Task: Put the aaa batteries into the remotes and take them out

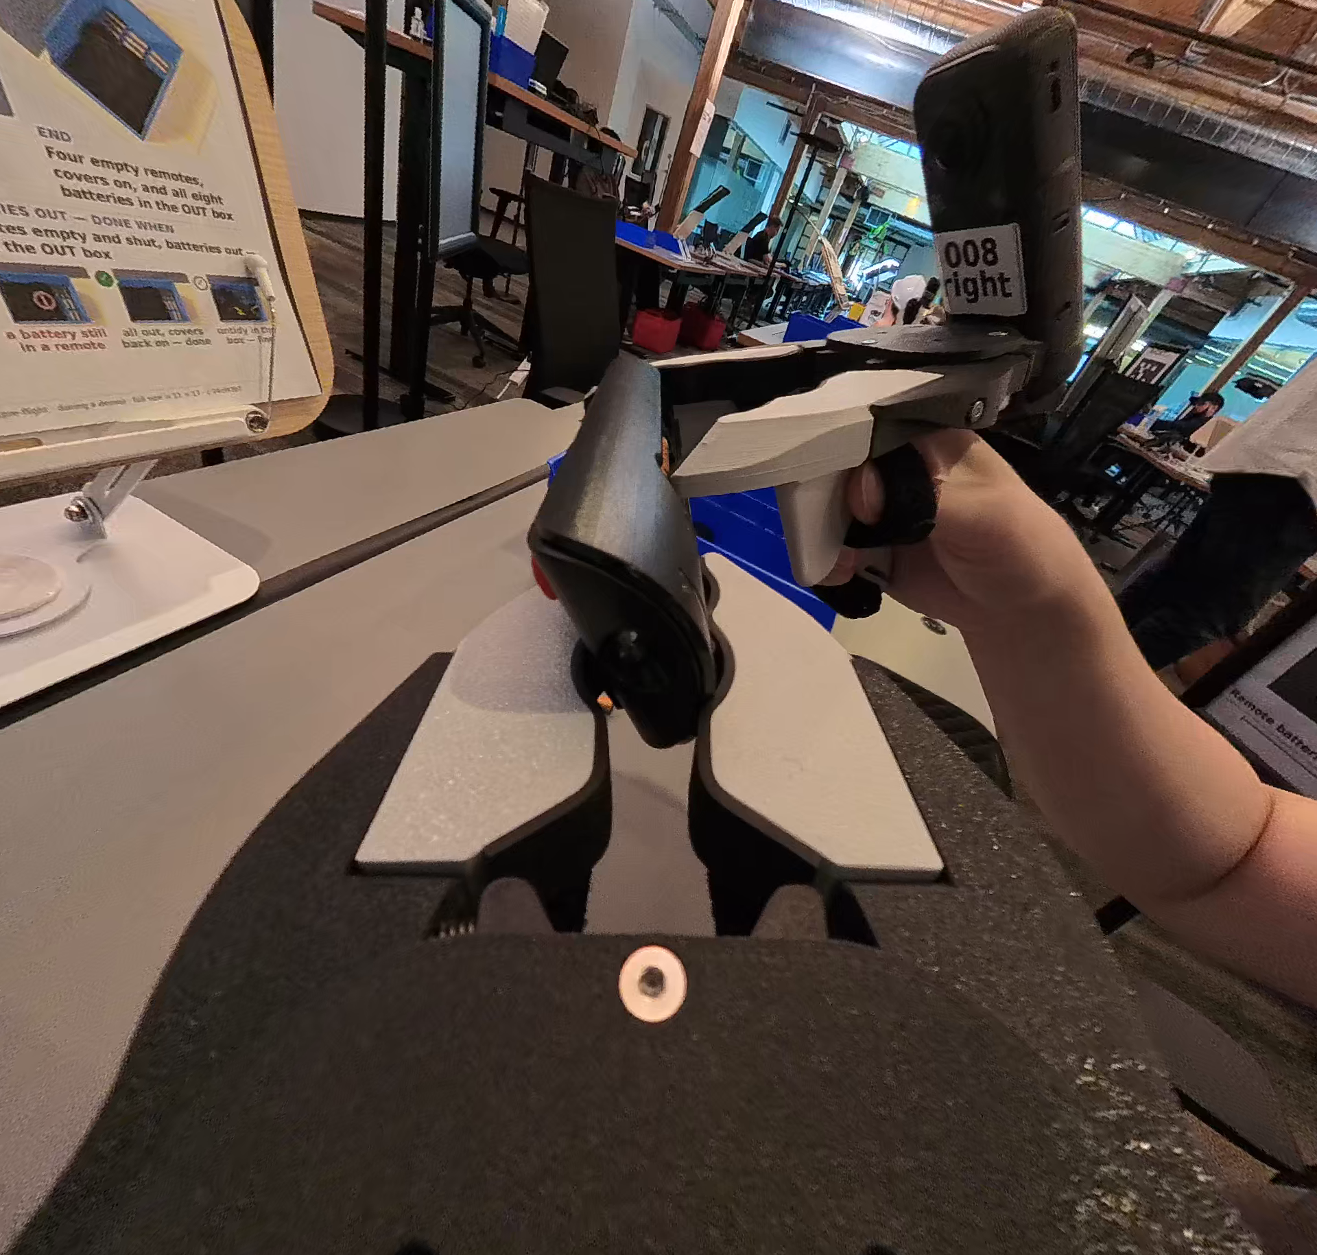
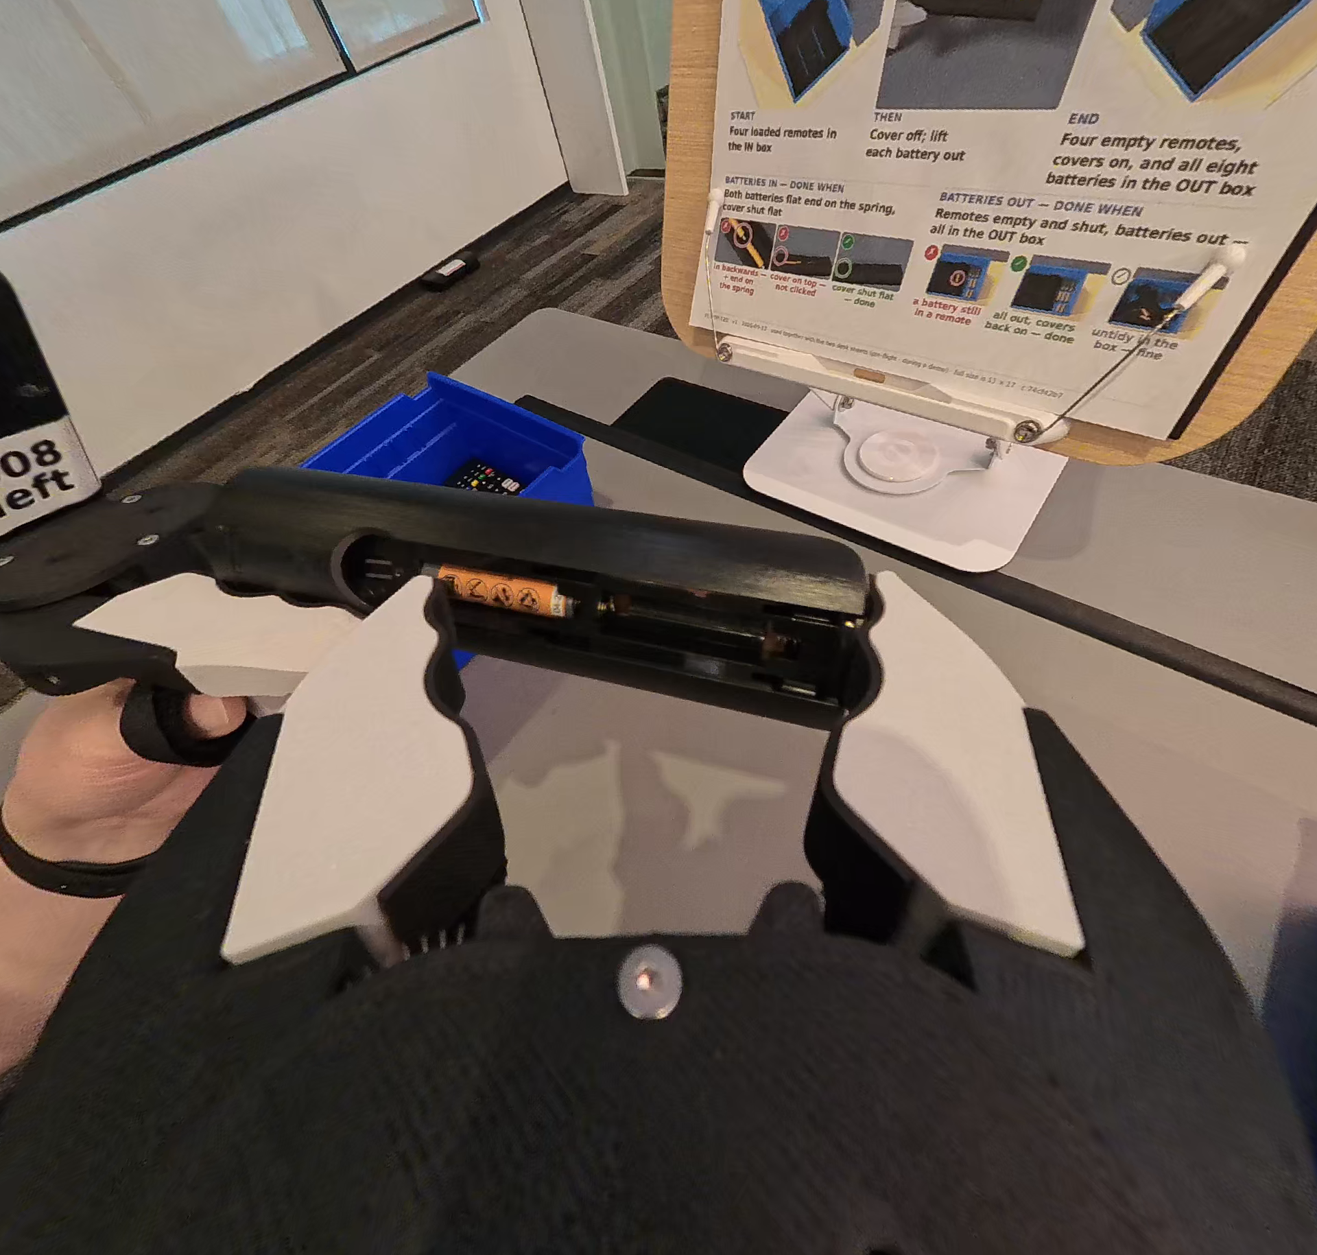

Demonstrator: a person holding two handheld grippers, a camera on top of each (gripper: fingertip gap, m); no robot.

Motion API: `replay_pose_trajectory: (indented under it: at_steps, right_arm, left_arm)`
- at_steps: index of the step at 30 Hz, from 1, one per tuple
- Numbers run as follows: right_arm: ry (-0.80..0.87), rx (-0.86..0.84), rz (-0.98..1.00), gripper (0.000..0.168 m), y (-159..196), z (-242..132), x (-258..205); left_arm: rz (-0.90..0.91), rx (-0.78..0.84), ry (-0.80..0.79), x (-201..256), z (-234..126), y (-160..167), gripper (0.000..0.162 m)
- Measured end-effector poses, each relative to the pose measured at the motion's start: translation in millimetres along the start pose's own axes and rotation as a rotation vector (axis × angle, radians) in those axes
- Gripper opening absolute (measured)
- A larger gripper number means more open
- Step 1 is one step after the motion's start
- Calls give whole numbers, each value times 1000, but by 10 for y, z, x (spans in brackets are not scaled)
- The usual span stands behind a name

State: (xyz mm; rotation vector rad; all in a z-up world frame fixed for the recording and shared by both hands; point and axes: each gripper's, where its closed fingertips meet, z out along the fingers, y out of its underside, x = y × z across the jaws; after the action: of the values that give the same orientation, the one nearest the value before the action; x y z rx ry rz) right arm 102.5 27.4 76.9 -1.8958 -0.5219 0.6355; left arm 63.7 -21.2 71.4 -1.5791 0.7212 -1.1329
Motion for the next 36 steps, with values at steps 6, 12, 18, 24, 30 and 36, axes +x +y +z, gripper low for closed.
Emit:
replay_pose_trajectory:
  at_steps: [6,12,18,24,30,36]
  right_arm:
    - [-63,19,-111,99,-13,-269,6]
    - [164,-335,-237,36,1048,-296,901]
    - [220,-635,-219,26,1976,-19,1307]
    - [200,-716,-172,28,2219,82,1401]
    - [118,-684,-145,12,2271,99,1324]
    - [-211,16,-257,12,805,-392,586]
  left_arm:
    - [-175,30,85,-149,-75,-18,21]
    - [-94,31,-51,-426,-331,-148,21]
    - [-123,-9,-25,-432,-318,-76,21]
    - [-128,-59,6,-406,-263,10,21]
    - [-111,-122,25,-381,-239,100,21]
    - [-224,-217,77,-389,-177,312,21]
